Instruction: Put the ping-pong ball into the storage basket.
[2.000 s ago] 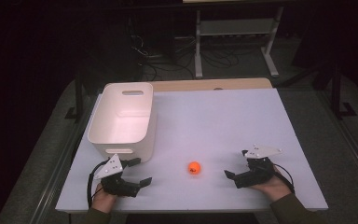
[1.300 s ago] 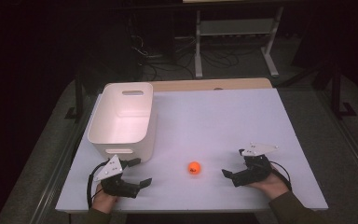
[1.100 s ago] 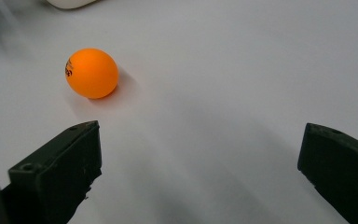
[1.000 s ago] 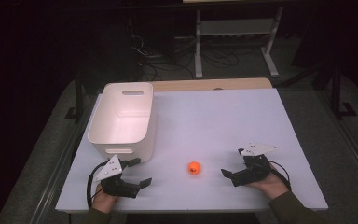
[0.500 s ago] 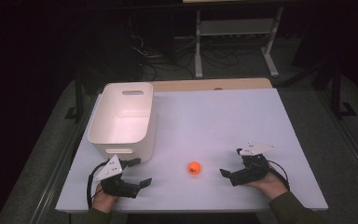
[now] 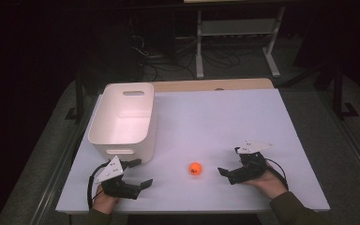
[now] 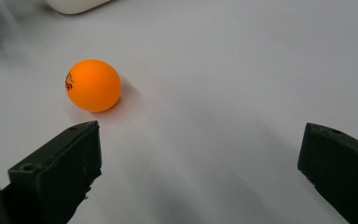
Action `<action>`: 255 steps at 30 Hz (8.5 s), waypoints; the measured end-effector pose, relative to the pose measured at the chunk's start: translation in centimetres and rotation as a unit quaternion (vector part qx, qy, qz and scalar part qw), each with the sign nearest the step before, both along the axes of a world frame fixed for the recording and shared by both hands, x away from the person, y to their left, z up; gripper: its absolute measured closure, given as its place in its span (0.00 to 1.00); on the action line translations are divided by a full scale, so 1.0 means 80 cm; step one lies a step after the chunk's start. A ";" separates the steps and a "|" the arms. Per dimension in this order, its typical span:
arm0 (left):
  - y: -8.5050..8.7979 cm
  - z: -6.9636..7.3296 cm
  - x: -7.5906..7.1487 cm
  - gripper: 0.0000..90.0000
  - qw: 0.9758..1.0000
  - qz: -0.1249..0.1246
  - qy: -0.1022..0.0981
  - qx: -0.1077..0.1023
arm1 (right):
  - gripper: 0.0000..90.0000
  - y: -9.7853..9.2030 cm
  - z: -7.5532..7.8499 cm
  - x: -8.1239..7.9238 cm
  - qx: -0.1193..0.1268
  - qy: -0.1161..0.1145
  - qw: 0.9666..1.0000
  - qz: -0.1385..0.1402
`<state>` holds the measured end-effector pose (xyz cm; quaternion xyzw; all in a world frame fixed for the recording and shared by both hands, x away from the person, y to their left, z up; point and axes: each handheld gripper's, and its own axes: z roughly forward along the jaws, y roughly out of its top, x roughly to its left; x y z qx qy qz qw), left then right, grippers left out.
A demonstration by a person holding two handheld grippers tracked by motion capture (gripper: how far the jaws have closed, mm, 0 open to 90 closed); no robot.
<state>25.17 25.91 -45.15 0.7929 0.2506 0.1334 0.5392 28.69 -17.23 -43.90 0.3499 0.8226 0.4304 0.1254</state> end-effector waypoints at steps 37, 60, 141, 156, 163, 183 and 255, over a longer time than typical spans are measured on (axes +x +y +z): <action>0.000 0.000 0.000 0.16 1.000 0.001 -0.001 0.001 | 0.00 0.015 0.002 0.016 0.006 0.003 1.000 0.008; 0.000 0.000 -0.001 0.16 1.000 0.000 -0.004 0.000 | 0.00 0.033 0.009 0.029 0.014 -0.002 1.000 0.015; 0.000 0.000 -0.002 0.16 1.000 -0.001 -0.011 0.001 | 0.00 0.110 0.028 0.034 0.036 -0.017 0.996 0.081; 0.001 0.000 -0.003 0.16 1.000 -0.002 -0.011 -0.001 | 0.00 0.118 0.019 0.030 0.020 -0.009 0.995 0.097; 0.000 0.000 -0.003 0.16 1.000 -0.001 -0.012 -0.002 | 0.00 0.119 0.014 0.027 0.008 -0.005 0.995 0.104; 0.000 0.000 -0.003 0.16 1.000 -0.001 -0.011 0.002 | 0.00 0.125 0.000 0.024 -0.025 0.004 0.992 0.120; -0.001 0.000 -0.003 0.16 1.000 -0.003 -0.013 0.004 | 0.38 0.127 -0.017 0.017 -0.068 0.024 0.987 0.142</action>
